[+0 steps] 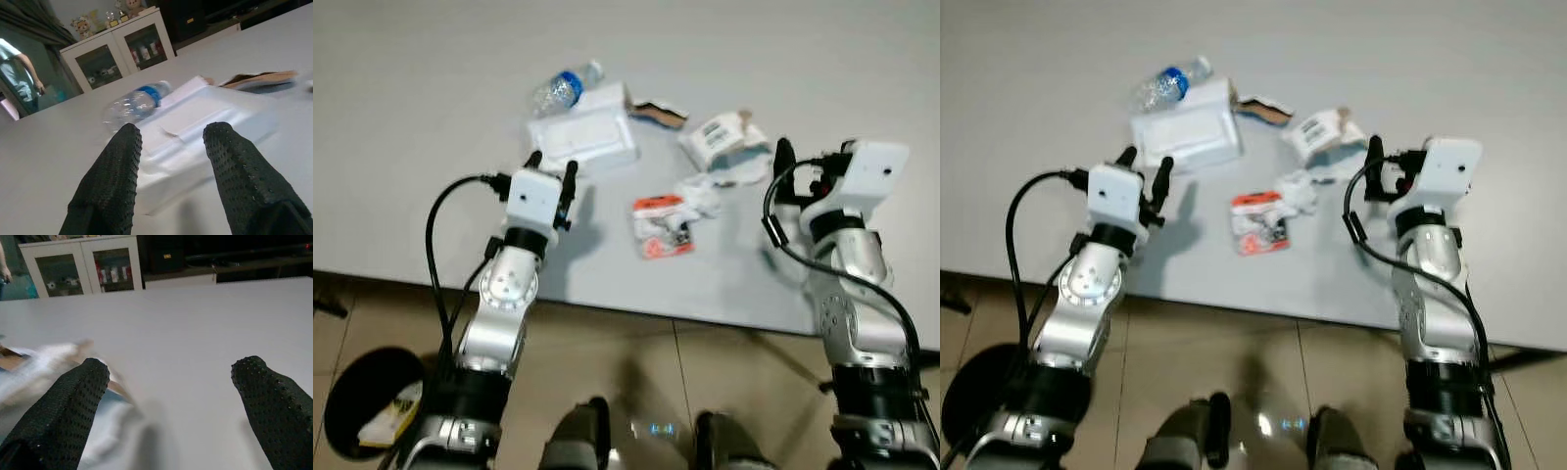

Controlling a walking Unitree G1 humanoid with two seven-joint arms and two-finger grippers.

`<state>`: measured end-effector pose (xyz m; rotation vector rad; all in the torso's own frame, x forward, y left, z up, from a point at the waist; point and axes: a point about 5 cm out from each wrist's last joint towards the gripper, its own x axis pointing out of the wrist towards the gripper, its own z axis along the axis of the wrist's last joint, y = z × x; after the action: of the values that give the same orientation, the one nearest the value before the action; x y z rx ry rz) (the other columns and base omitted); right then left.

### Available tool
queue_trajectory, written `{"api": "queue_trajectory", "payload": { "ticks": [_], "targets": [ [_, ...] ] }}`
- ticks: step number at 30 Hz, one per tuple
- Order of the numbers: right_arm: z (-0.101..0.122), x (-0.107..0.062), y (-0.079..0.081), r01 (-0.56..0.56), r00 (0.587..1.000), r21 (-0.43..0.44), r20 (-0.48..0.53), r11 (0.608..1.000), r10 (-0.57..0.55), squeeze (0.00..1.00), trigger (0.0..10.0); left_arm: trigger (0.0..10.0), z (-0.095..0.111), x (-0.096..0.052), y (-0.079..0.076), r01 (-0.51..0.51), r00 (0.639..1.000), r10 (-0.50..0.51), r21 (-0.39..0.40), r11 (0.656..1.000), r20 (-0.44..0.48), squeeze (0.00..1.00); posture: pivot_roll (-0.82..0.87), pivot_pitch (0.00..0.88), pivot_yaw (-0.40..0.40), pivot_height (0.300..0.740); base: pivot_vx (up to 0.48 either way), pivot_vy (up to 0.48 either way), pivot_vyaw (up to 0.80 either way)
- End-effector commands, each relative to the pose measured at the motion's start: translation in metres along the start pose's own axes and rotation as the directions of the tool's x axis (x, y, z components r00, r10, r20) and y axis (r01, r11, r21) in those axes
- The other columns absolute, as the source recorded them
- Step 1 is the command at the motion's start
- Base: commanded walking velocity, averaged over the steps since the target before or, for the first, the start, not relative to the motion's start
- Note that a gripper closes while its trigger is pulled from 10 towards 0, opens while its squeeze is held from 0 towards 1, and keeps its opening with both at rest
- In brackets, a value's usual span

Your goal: Picking trash to rubbish bin

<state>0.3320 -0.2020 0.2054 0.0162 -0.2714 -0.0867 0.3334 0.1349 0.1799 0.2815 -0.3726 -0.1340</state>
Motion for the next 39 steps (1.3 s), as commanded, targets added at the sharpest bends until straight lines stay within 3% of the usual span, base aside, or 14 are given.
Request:
{"api": "queue_trajectory", "payload": {
  "ticks": [1,7,31,35,39],
  "targets": [
    [0.000,-0.003,-0.005,0.018,1.000,0.001,-0.003,1.000,-0.018,0.00,10.0,10.0,-0.001,-0.001,-0.005,0.018,1.000,-0.018,0.004,1.000,-0.001,0.00,0.02,0.261,0.092,0.740,0.000,-0.394,0.00],
    [-0.001,-0.003,-0.005,0.018,1.000,0.003,-0.007,1.000,-0.018,0.00,10.0,10.0,-0.001,-0.001,-0.004,0.014,1.000,-0.014,0.005,1.000,0.001,0.00,0.03,0.264,0.093,0.740,0.000,-0.384,0.00],
    [-0.007,-0.004,0.006,-0.049,0.997,0.026,-0.056,0.998,0.050,0.00,10.0,10.0,-0.001,-0.001,-0.001,0.009,1.000,-0.009,0.006,1.000,0.000,0.00,0.02,0.258,0.093,0.740,0.000,0.000,0.00],
    [-0.009,-0.004,0.012,-0.076,0.993,0.068,-0.080,0.995,0.082,0.00,10.0,10.0,-0.001,0.000,0.001,0.009,1.000,-0.009,0.016,1.000,-0.002,0.00,0.03,0.255,0.093,0.740,0.000,0.000,0.00],
    [-0.012,-0.002,0.028,-0.151,0.975,0.154,-0.140,0.976,0.173,0.00,10.0,10.0,-0.003,0.001,0.006,0.003,1.000,-0.003,0.030,1.000,-0.004,0.00,0.02,0.252,0.092,0.740,0.000,0.000,0.00]
  ]
}}
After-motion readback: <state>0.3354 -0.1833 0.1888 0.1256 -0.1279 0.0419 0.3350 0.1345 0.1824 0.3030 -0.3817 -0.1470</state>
